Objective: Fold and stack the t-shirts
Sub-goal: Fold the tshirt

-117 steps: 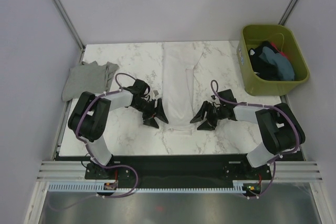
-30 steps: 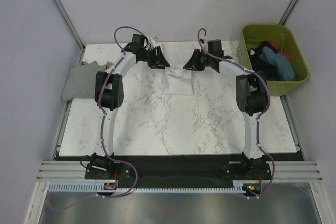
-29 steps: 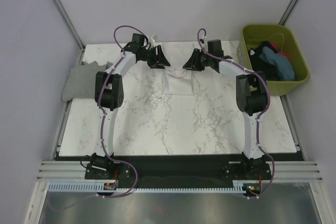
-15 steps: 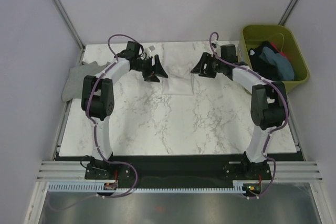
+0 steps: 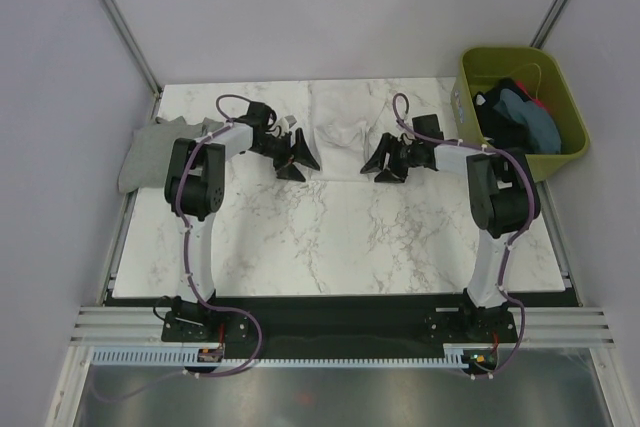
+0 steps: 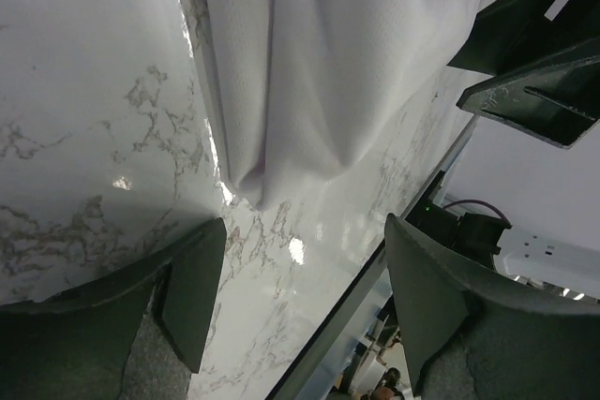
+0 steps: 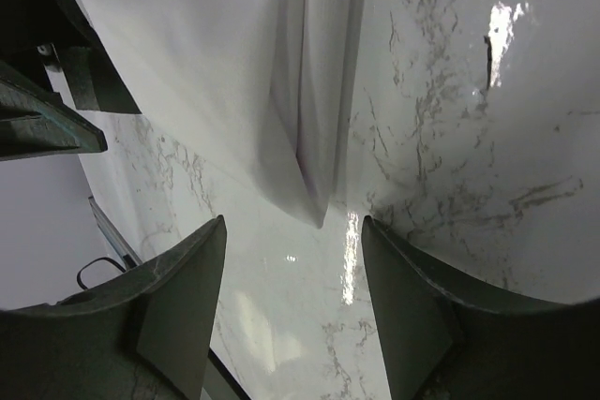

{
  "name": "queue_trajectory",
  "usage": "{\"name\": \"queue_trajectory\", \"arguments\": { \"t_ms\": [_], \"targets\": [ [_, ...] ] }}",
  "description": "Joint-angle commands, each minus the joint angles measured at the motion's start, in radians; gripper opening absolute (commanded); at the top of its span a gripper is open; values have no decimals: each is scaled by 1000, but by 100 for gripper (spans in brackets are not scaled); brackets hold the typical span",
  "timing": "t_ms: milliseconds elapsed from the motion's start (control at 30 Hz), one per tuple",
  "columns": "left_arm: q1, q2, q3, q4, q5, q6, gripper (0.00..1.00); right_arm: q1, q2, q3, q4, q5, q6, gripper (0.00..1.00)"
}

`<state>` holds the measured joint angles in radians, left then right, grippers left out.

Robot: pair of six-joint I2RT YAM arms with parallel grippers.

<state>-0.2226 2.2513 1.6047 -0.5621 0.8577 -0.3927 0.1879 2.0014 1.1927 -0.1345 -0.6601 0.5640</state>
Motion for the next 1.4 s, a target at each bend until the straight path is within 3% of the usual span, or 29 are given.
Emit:
{"name": "queue_trajectory", "arguments": {
  "t_ms": [0,400,600,800,933,1067,1100,1167,1200,1300,1367],
  "targets": [
    [-4,54,31,51,-2,-29,76,5,54,48,33,11,-3,68],
    [-12,93,34,76,-6,-35,60,16,114,59,52,-1,20,63],
    [-14,97,37,88,-5,-40,50,22,112,30,62,-32,45,57],
    [-15,100,24,99,9,-51,43,19,74,-1,24,-12,50,58],
    [-14,103,18,108,24,-57,30,18,51,-33,22,-7,62,58],
    [-15,105,11,117,33,-67,23,19,66,-36,36,17,44,59],
    [-15,105,11,116,35,-67,15,18,72,-30,38,20,40,59],
    [-14,102,6,116,37,-71,6,19,91,-12,58,13,42,54],
    [-15,102,4,117,37,-74,2,19,95,-7,70,8,43,45],
    [-15,84,-6,119,38,-74,2,22,112,16,98,-10,45,33],
    [-14,70,-18,119,40,-72,2,22,117,33,107,-16,33,30]
  ]
}}
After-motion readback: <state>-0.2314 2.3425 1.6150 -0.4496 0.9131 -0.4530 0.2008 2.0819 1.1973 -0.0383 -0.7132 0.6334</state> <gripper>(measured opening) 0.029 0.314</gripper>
